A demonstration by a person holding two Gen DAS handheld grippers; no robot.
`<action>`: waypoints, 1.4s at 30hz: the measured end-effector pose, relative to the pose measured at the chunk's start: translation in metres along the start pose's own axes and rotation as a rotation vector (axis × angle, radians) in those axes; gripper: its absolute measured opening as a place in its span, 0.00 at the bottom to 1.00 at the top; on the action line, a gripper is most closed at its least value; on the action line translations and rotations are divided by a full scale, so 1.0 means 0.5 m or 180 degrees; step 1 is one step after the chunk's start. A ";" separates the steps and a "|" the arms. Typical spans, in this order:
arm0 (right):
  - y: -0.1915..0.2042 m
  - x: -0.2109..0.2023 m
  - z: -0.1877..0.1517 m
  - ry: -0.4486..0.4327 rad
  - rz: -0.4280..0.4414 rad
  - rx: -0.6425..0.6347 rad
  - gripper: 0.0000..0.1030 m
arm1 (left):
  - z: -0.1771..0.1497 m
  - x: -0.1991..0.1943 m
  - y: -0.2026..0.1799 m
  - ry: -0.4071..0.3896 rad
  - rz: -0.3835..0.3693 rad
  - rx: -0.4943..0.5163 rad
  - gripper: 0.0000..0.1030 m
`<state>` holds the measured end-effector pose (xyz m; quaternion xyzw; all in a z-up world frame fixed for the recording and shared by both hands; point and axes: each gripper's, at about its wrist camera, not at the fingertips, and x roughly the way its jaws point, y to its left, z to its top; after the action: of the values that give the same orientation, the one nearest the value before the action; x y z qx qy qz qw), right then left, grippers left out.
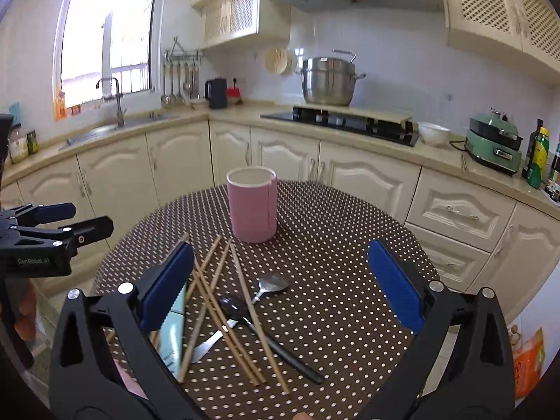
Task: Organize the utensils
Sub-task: 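Grasp a wooden chopstick with the left tool while the right tool grasps another chopstick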
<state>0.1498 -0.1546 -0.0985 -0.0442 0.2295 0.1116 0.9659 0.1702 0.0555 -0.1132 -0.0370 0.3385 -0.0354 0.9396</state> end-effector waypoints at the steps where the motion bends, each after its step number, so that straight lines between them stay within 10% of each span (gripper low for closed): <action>1: -0.003 0.023 -0.003 0.0103 -0.0014 -0.0045 0.95 | -0.006 0.024 0.005 0.0124 0.0036 0.0003 0.95; 6: -0.011 0.118 -0.015 0.0497 -0.0076 -0.0203 0.93 | -0.046 0.133 0.029 0.0669 0.0079 0.0038 0.59; 20: 0.013 0.260 -0.020 0.1292 0.0507 -0.0319 0.62 | -0.053 0.262 0.047 0.1215 0.0162 0.0126 0.33; 26: 0.017 0.317 -0.016 0.1660 0.0792 -0.0229 0.42 | -0.033 0.280 0.031 0.1217 0.0263 0.0271 0.26; 30: 0.029 0.342 -0.014 0.1852 0.0908 -0.0246 0.42 | -0.028 0.281 0.042 0.1179 0.0289 0.0159 0.06; 42: 0.094 0.408 -0.016 0.2134 0.0936 -0.0460 0.42 | -0.015 0.204 0.079 0.0665 0.0283 -0.0352 0.06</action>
<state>0.3124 -0.0701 -0.1997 -0.1129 0.5285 0.2444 0.8051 0.2453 0.0850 -0.1871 -0.0699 0.4373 0.0214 0.8964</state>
